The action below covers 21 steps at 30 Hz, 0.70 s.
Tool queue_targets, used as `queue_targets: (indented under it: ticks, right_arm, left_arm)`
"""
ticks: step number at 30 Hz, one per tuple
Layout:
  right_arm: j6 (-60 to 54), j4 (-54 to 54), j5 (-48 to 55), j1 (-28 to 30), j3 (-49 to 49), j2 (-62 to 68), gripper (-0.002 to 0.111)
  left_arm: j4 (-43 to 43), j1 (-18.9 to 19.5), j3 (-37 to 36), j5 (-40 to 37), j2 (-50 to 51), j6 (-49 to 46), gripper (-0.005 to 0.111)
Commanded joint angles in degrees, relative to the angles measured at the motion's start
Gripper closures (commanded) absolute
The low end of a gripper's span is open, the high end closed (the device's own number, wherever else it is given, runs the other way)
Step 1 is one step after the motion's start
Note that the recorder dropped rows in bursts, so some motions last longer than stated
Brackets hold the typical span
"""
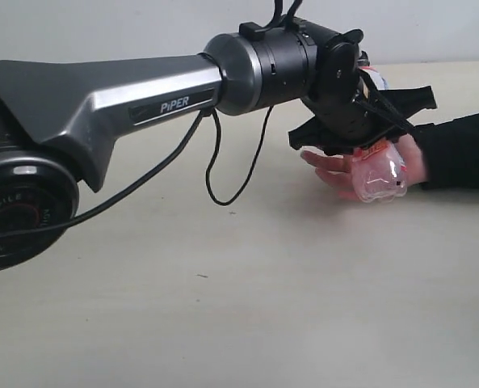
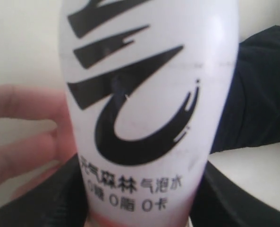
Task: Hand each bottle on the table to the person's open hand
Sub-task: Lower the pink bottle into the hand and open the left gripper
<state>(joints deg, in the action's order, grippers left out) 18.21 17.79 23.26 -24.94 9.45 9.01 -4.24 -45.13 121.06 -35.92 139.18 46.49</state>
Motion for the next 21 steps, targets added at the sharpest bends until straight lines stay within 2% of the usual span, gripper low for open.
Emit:
queue_targets:
  ticks: [1,11,17,21]
  right_arm:
    - [-0.1,0.4,-0.3,0.0,-0.3,-0.2,0.108]
    - [-0.1,0.4,-0.3,0.0,-0.3,-0.2,0.108]
    - [-0.1,0.4,-0.3,0.0,-0.3,-0.2,0.108]
    - [-0.1,0.4,-0.3,0.0,-0.3,-0.2,0.108]
  left_arm:
    - [2.3,-1.9,0.4,2.2,-0.1,2.7,0.107]
    - [16.6,-5.5,0.4,-1.3,-0.1,15.9,0.107]
    - [20.1,-6.4,0.4,-3.1,-0.3,21.9,0.107]
    - [30.6,-7.8,0.4,-3.1,-0.3,35.0,0.107]
